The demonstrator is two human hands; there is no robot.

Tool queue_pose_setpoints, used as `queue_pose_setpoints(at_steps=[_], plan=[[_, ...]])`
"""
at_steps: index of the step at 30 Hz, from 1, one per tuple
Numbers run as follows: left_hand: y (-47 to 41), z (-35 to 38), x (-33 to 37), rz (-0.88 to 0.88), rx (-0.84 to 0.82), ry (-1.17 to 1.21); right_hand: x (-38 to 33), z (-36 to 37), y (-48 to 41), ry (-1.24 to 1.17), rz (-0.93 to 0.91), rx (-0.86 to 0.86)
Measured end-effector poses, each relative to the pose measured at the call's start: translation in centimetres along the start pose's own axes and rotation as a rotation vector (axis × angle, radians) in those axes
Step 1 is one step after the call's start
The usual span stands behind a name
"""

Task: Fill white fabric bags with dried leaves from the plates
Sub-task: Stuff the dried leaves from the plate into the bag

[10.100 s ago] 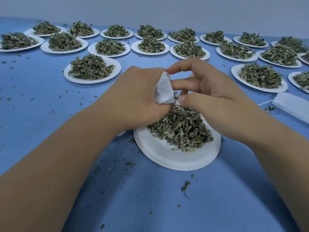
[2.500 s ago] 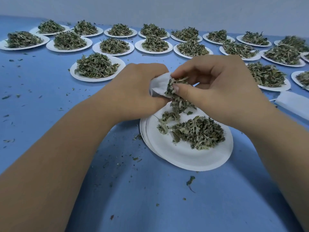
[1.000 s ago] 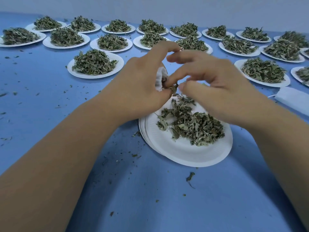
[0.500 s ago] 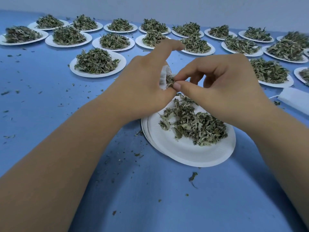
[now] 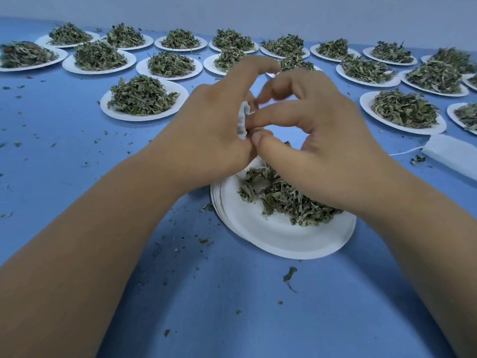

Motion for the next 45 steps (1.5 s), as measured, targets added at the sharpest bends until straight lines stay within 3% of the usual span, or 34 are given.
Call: queue_pose_setpoints(at_steps=[5, 10, 14, 23, 28, 33, 38, 45], plan=[[0.2, -0.1, 0.0, -0.02, -0.014, 0.063, 0.3, 0.7, 0.0, 0.0, 0.0, -0.292], [0.2, 0.0, 0.3, -0.006, -0.047, 0.147, 0.8, 0.5, -0.3, -0.223, 0.06, -0.267], [0.1, -0.2, 0.4, 0.019, -0.137, 0.178, 1.9, 0.8, -0.4, -0.163, 0.052, -0.306], [0.2, -0.7, 1.1, 0.038, -0.131, 0.317, 1.3, 0.7, -0.2, -0.197, -0.06, -0.024], [0.1, -1.3, -0.4, -0.051, -0.119, 0.122, 2.0, 0.1, -0.7, -0.279, 0.118, 0.186], [-0.2, -1.1, -3.1, -0.211, -0.225, -0.088, 2.1, -0.3, -0.9, -0.392, 0.159, 0.276], [-0.4, -1.1, -3.7, -0.24, -0.1, -0.043, 2.5, -0.7, -0.9, -0.419, 0.218, 0.298], [-0.6, -1.1, -3.2, -0.263, 0.003, 0.069, 2.3, -0.2, -0.7, -0.408, 0.179, 0.141]])
Point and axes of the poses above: each hand's wrist, its own y-axis away from the middle knuckle, its own z-axis out of the palm, x = y × z, the point moved 2 cm from there along -y, towards the middle knuckle, and after that the axes turned 5 degrees about x, right-handed, at the moved point
